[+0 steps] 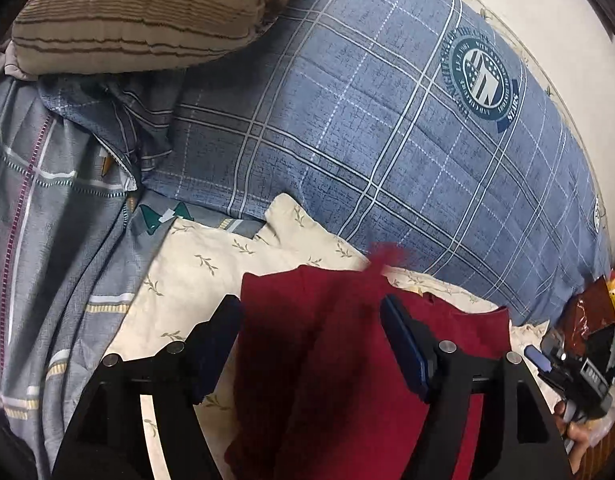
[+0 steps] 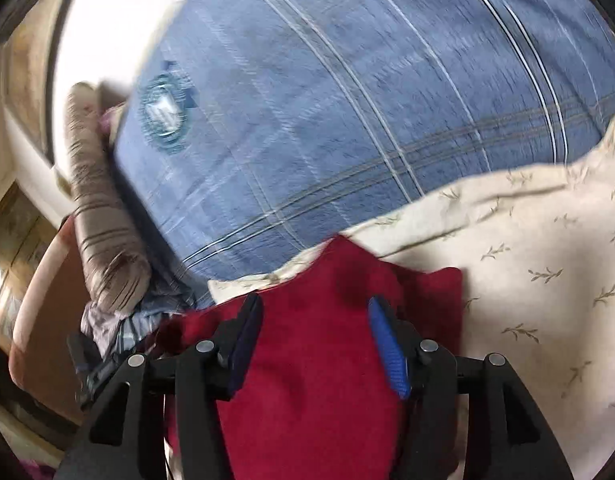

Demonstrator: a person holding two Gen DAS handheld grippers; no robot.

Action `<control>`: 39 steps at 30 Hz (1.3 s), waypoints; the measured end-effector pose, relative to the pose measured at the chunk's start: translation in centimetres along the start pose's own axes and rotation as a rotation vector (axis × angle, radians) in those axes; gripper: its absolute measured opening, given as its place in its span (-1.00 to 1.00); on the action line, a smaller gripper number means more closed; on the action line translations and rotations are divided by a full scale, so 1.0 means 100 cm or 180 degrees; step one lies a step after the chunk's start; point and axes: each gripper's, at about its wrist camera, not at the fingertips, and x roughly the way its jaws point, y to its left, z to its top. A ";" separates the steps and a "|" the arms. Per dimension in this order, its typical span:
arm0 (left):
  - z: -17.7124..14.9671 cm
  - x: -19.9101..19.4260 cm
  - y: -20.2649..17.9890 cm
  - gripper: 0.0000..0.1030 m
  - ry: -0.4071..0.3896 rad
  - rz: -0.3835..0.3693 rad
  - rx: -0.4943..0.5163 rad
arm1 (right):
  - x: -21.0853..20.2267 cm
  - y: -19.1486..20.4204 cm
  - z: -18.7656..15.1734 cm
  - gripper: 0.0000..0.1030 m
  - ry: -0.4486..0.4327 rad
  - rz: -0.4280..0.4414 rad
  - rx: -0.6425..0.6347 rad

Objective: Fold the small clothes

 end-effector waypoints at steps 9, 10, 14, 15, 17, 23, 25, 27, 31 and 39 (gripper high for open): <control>-0.016 0.060 0.000 0.43 0.0484 0.0736 0.0208 | 0.099 -0.005 -0.002 -0.12 0.0398 -0.1213 -0.0331; -0.014 0.061 0.000 0.43 0.0489 0.0716 0.0169 | 0.108 -0.010 -0.002 -0.11 0.0489 -0.1220 -0.0288; -0.009 0.057 -0.003 0.38 0.0406 0.0769 0.0195 | 0.094 -0.001 -0.001 -0.07 0.0451 -0.1222 -0.0352; -0.009 0.056 -0.004 0.38 0.0391 0.0779 0.0204 | 0.086 0.005 -0.002 -0.06 0.0424 -0.1217 -0.0357; -0.011 0.052 -0.007 0.38 0.0359 0.0774 0.0218 | 0.069 0.015 -0.009 -0.01 0.0429 -0.1116 -0.0362; -0.020 0.029 -0.016 0.38 0.0168 0.0807 0.0255 | 0.055 0.042 -0.046 0.09 0.0608 -0.1082 -0.0683; -0.024 0.021 -0.019 0.39 0.0141 0.0801 0.0306 | 0.067 0.037 -0.057 0.11 0.0694 -0.1207 -0.0775; -0.029 0.010 -0.021 0.39 0.0101 0.0836 0.0380 | 0.069 0.051 -0.057 0.10 0.0704 -0.1358 -0.0927; -0.037 -0.012 -0.025 0.39 0.0081 0.0924 0.0480 | 0.069 0.082 -0.045 0.14 0.0655 -0.0948 -0.0826; -0.072 -0.053 -0.018 0.39 0.0240 0.0925 0.0341 | 0.144 0.179 -0.037 0.14 0.0835 -0.0123 -0.0899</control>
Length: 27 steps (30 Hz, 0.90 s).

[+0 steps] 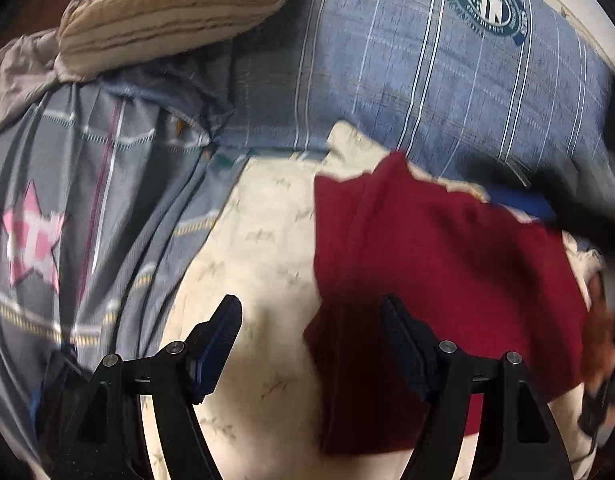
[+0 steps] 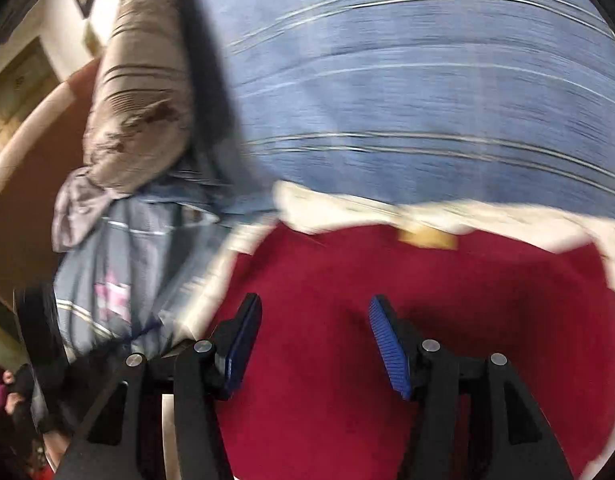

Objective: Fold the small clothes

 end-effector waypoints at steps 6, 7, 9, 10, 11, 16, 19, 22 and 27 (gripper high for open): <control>0.000 0.020 0.009 0.42 0.0143 -0.0080 -0.0106 | 0.089 0.044 0.016 0.10 0.0591 -0.0276 -0.0278; 0.003 0.021 0.009 0.42 0.0132 -0.0079 -0.0097 | 0.099 0.045 0.015 -0.30 0.0659 -0.0376 -0.0351; 0.006 0.019 0.012 0.42 0.0146 -0.0116 -0.0128 | 0.111 0.046 0.013 -0.87 0.0700 -0.0502 -0.0473; 0.007 0.020 0.014 0.42 0.0165 -0.0143 -0.0164 | 0.109 0.047 0.012 -0.88 0.0654 -0.0443 -0.0490; 0.008 0.022 0.016 0.42 0.0172 -0.0154 -0.0194 | 0.106 0.048 0.012 -0.88 0.0606 -0.0410 -0.0523; 0.010 0.025 0.014 0.42 0.0142 -0.0081 -0.0199 | 0.118 0.057 0.015 -0.88 0.0533 -0.0317 -0.0594; 0.011 0.036 0.013 0.42 0.0178 -0.0062 -0.0208 | 0.134 0.054 0.008 -0.84 0.0610 -0.0328 -0.0585; 0.012 0.039 0.012 0.42 0.0171 -0.0058 -0.0195 | 0.121 0.045 0.011 -0.67 0.0543 -0.0157 -0.0363; 0.013 0.040 0.013 0.43 0.0158 -0.0047 -0.0225 | 0.070 0.033 0.016 -0.31 0.0234 0.0094 -0.0324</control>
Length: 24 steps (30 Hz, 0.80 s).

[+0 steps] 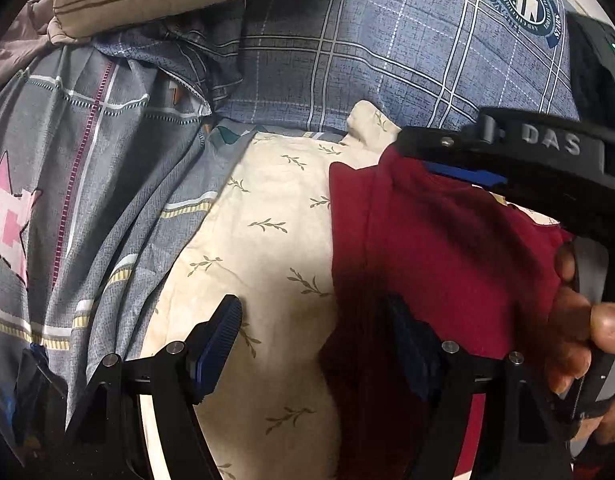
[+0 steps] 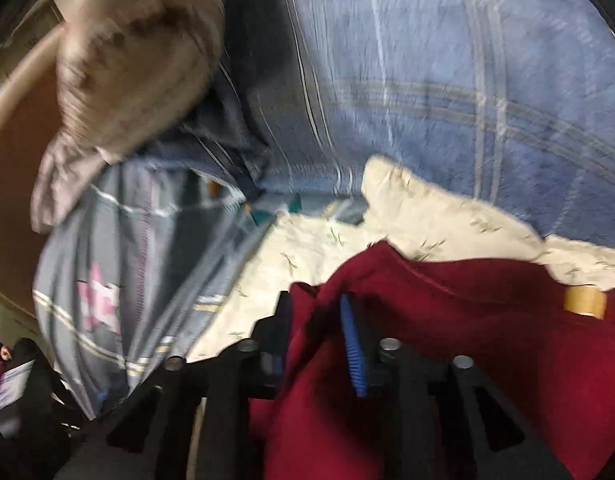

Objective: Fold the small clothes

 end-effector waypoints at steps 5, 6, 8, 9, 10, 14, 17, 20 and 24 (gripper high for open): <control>0.000 0.001 0.000 0.44 0.0002 0.0022 -0.0005 | 0.034 -0.022 -0.008 -0.35 0.0153 -0.0418 0.0091; 0.000 0.002 0.000 0.44 0.0009 0.0016 0.0000 | 0.043 -0.025 -0.012 -0.36 0.0161 -0.0438 0.0099; 0.001 0.002 -0.001 0.45 0.0011 0.0017 0.0001 | 0.040 -0.020 -0.013 -0.34 0.0061 -0.0499 0.0000; 0.001 0.003 -0.001 0.45 0.0013 0.0020 0.0001 | 0.037 -0.016 -0.011 -0.33 0.0078 -0.0538 -0.0052; 0.001 0.003 -0.001 0.45 0.0018 0.0018 -0.0003 | 0.031 -0.013 -0.010 -0.32 0.0081 -0.0549 -0.0095; 0.002 0.004 0.002 0.45 0.0029 -0.0013 -0.0044 | 0.006 -0.007 -0.010 -0.03 -0.0097 -0.0476 -0.0101; 0.002 0.004 0.002 0.45 0.0031 -0.0010 -0.0046 | 0.001 -0.015 -0.014 0.13 -0.0239 -0.0794 -0.0135; 0.001 0.003 0.000 0.44 0.0021 0.0004 -0.0024 | 0.022 -0.031 -0.024 0.14 -0.0133 -0.0796 -0.0017; 0.002 0.004 0.000 0.44 0.0043 -0.0006 -0.0043 | 0.019 -0.037 -0.024 0.17 -0.0165 -0.0667 0.0090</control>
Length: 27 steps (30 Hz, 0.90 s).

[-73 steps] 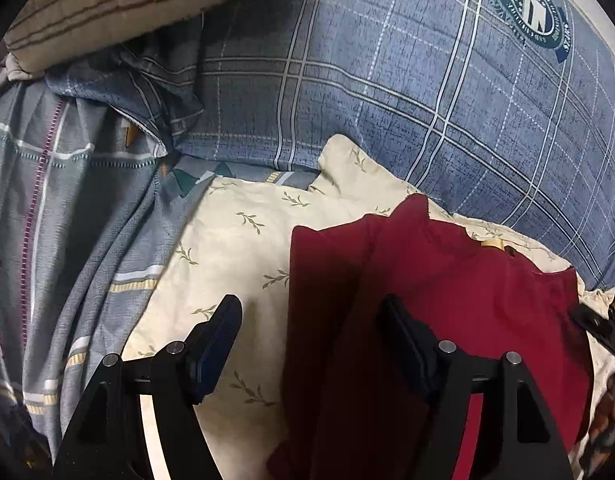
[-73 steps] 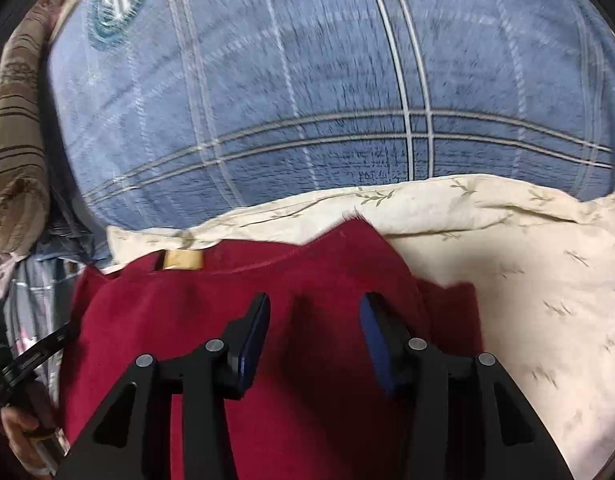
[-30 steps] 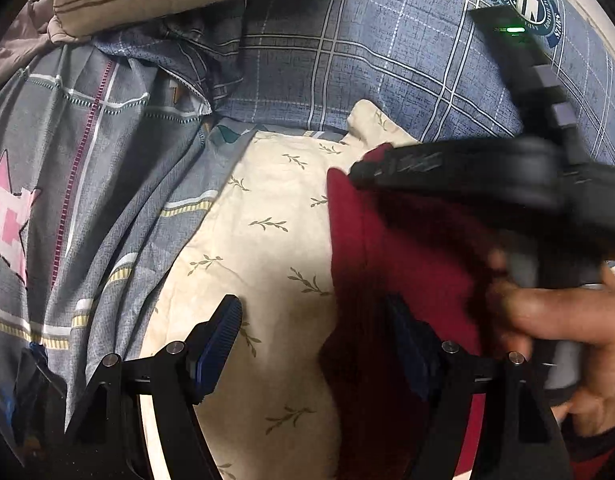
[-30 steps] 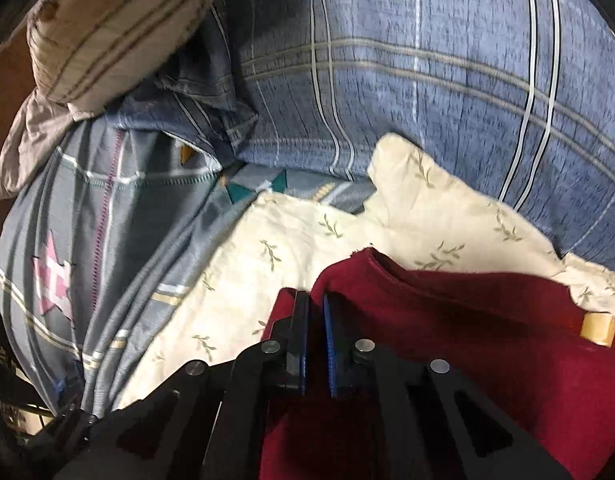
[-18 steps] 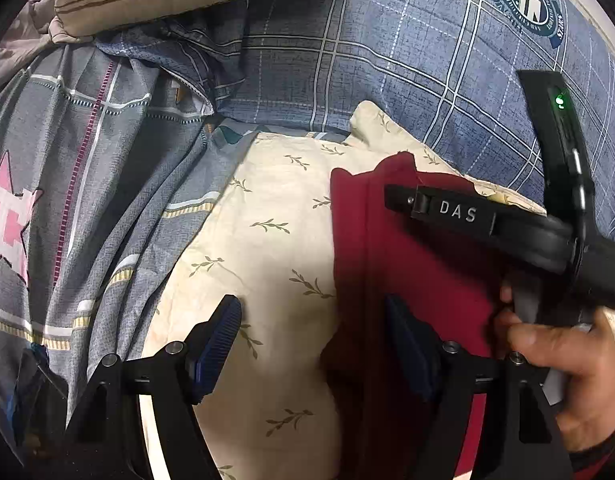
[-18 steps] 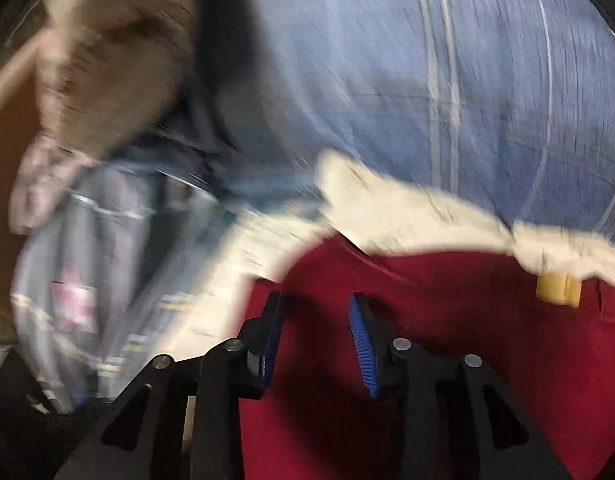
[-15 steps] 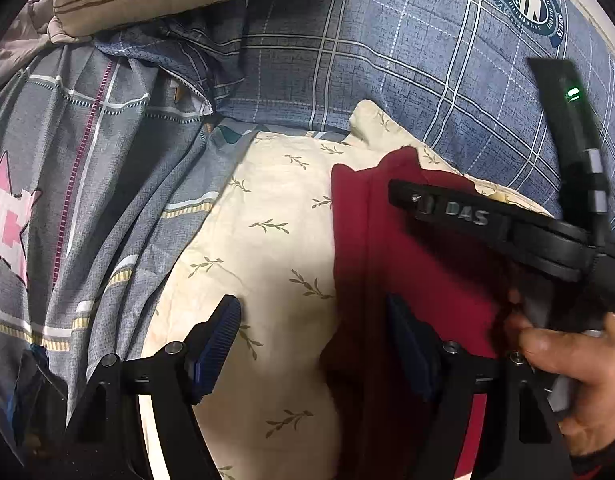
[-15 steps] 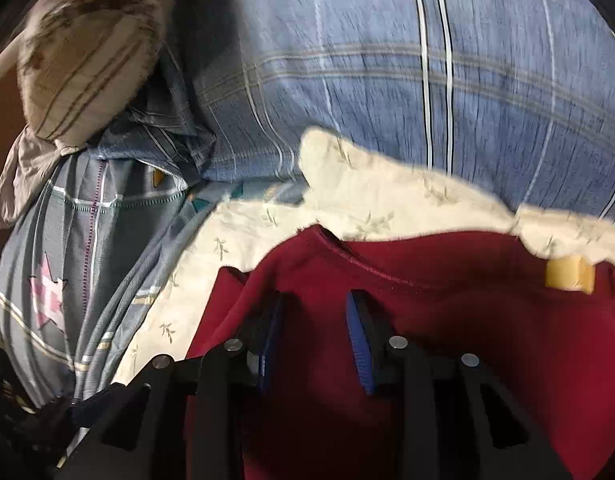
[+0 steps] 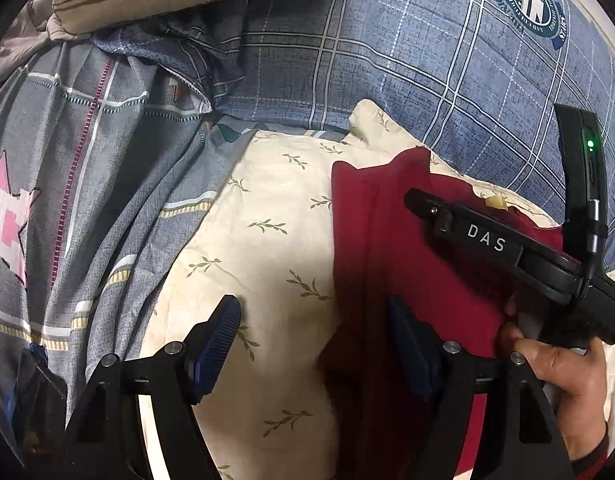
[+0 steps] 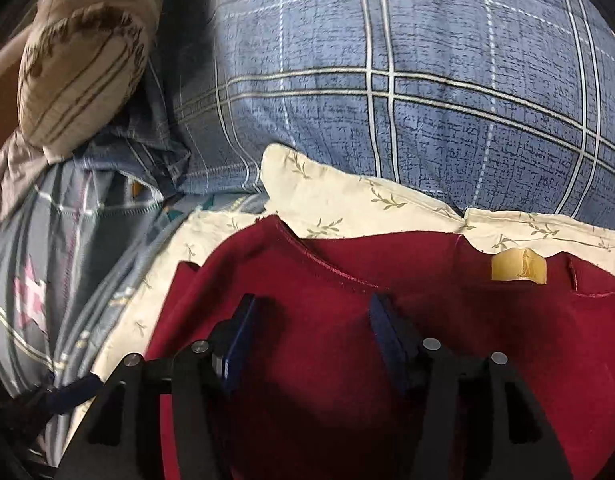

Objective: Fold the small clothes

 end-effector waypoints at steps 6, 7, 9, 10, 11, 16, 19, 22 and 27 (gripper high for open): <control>-0.001 -0.003 0.000 0.41 0.0006 -0.0028 -0.0005 | -0.001 0.000 0.000 0.33 0.0006 0.0082 -0.0021; -0.001 -0.004 0.001 0.41 0.0004 -0.0032 -0.0005 | 0.001 0.004 -0.001 0.35 0.0007 0.0080 -0.0029; -0.002 -0.005 0.001 0.41 0.0009 -0.0035 -0.0012 | 0.005 0.006 -0.001 0.38 0.0009 0.0097 -0.0036; -0.002 -0.005 0.001 0.41 0.0013 -0.0041 -0.0012 | 0.005 0.005 -0.001 0.40 0.0009 0.0125 -0.0026; -0.003 -0.007 0.001 0.41 0.0018 -0.0044 0.0002 | 0.008 0.008 -0.001 0.41 0.0008 0.0146 -0.0018; -0.005 -0.012 0.004 0.41 0.0009 -0.0050 0.0040 | -0.001 0.003 -0.001 0.41 -0.0015 0.0175 0.0101; -0.006 -0.013 0.007 0.41 0.0015 -0.0070 0.0028 | -0.028 -0.007 -0.002 0.41 -0.0039 0.0221 0.0288; -0.006 -0.015 0.008 0.41 0.0023 -0.0092 0.0013 | -0.059 -0.017 -0.011 0.41 -0.0215 0.0072 0.0237; -0.007 -0.015 0.007 0.41 0.0014 -0.0083 0.0008 | -0.038 -0.033 -0.035 0.44 0.0031 -0.0435 0.0055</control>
